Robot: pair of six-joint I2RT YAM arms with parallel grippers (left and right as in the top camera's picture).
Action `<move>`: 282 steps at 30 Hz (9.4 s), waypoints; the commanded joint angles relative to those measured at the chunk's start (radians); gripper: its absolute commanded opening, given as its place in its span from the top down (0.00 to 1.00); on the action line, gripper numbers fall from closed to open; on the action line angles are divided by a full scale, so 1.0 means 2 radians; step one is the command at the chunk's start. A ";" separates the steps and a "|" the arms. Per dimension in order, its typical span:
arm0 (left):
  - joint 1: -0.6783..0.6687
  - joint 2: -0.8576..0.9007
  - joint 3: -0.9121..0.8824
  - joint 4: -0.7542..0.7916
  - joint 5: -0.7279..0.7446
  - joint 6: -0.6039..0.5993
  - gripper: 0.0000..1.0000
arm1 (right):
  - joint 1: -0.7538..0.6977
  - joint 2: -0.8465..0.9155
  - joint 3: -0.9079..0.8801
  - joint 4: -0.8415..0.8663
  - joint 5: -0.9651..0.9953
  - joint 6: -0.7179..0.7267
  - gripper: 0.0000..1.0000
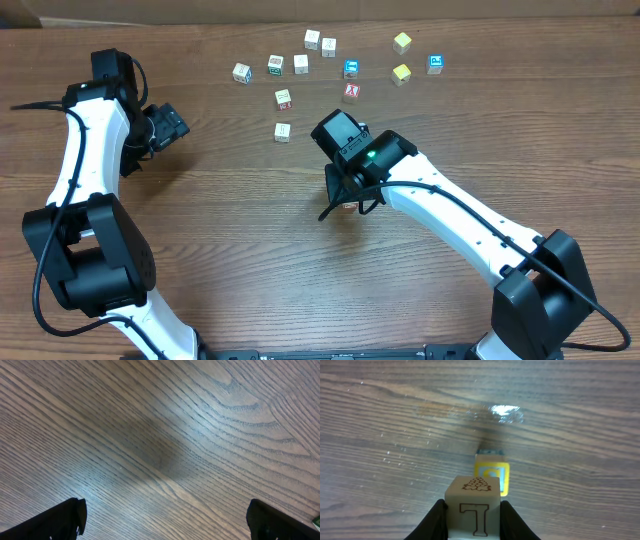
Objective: Form a tower
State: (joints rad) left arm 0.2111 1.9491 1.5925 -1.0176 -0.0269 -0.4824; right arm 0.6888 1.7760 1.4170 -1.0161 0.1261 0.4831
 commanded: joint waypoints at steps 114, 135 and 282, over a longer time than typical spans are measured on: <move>-0.001 0.003 0.007 0.001 0.000 0.004 0.00 | -0.121 0.010 0.260 -0.078 -0.016 -0.050 0.11; -0.001 0.003 0.007 0.001 0.000 0.004 0.00 | -0.244 0.187 0.299 0.129 -0.019 -0.155 0.14; -0.001 0.003 0.007 0.001 0.000 0.004 0.00 | -0.236 0.148 0.112 0.022 -0.098 -0.189 0.74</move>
State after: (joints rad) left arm 0.2111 1.9491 1.5925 -1.0172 -0.0269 -0.4824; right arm 0.2115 2.0712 1.6684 -0.9947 -0.0566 0.0956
